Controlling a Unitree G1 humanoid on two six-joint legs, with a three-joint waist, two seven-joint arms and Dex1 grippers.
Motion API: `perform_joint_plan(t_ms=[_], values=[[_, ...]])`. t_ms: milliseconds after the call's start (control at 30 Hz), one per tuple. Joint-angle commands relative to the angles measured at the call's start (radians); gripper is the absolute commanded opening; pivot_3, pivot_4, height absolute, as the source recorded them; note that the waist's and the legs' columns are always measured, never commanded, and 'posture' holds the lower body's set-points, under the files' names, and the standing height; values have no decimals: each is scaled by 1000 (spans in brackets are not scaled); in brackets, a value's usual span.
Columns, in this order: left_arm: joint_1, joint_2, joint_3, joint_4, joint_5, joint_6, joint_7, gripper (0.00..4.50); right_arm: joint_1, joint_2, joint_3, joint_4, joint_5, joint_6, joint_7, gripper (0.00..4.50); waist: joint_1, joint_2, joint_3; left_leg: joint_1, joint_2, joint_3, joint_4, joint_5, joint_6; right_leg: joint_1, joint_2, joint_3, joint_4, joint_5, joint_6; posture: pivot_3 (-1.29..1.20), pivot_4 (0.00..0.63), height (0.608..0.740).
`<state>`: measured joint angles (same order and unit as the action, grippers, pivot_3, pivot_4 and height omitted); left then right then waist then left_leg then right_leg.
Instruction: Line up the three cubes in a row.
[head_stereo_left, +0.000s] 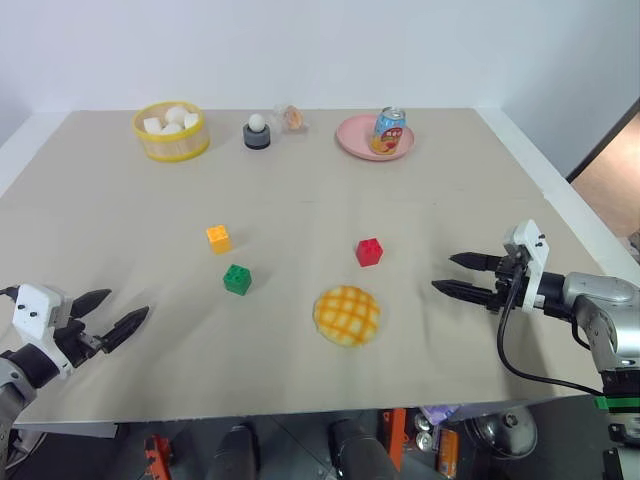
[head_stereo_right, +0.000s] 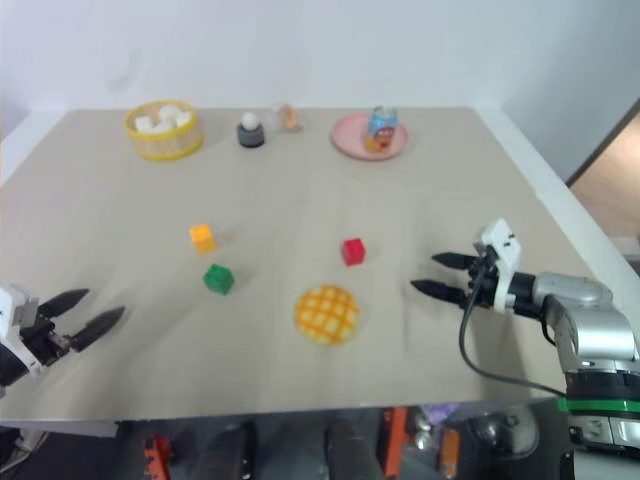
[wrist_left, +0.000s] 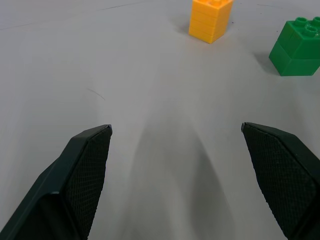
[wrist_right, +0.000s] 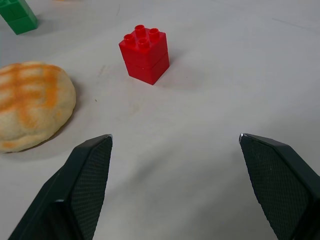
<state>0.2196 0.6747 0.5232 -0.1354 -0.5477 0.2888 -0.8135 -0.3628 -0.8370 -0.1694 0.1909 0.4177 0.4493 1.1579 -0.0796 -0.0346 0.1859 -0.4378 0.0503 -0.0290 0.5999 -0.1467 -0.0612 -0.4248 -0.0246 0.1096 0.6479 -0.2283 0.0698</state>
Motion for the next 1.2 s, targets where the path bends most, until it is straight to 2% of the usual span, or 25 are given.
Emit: perform_joint_plan(t_ms=[33,167,467,667,1100,1200], values=[[-27,18,-8,-12,-14,-27,-53,4305,13,-23,-29,-97,26,7,3,4201,0,0,0,0,0,0,0,0,0,0,0,0,0,0,0,0,150,740],[-102,66,-51,-113,-144,4,-225,4305,25,-32,9,-269,73,64,23,4201,3,0,0,0,0,-1,0,0,0,-1,0,0,1,0,0,0,150,740],[-237,139,-194,-297,-208,121,-256,4305,-49,-18,97,-368,120,129,68,4201,4,0,0,0,0,0,1,0,0,0,0,0,1,0,0,0,150,740],[-270,167,-292,-344,-184,140,-296,4305,-68,37,239,-344,30,31,90,4201,3,0,0,0,1,0,1,0,0,1,2,0,1,0,1,0,150,740],[-329,157,-340,-339,-153,115,-313,4305,-133,178,401,-169,-148,-201,80,4201,4,0,0,0,1,-1,3,0,1,1,2,0,1,1,2,0,150,740],[-330,151,-352,-335,-139,99,-312,4500,-124,187,415,-146,-169,-236,94,3362,4,0,0,0,1,-1,3,0,1,1,2,0,1,1,2,0,150,740]])
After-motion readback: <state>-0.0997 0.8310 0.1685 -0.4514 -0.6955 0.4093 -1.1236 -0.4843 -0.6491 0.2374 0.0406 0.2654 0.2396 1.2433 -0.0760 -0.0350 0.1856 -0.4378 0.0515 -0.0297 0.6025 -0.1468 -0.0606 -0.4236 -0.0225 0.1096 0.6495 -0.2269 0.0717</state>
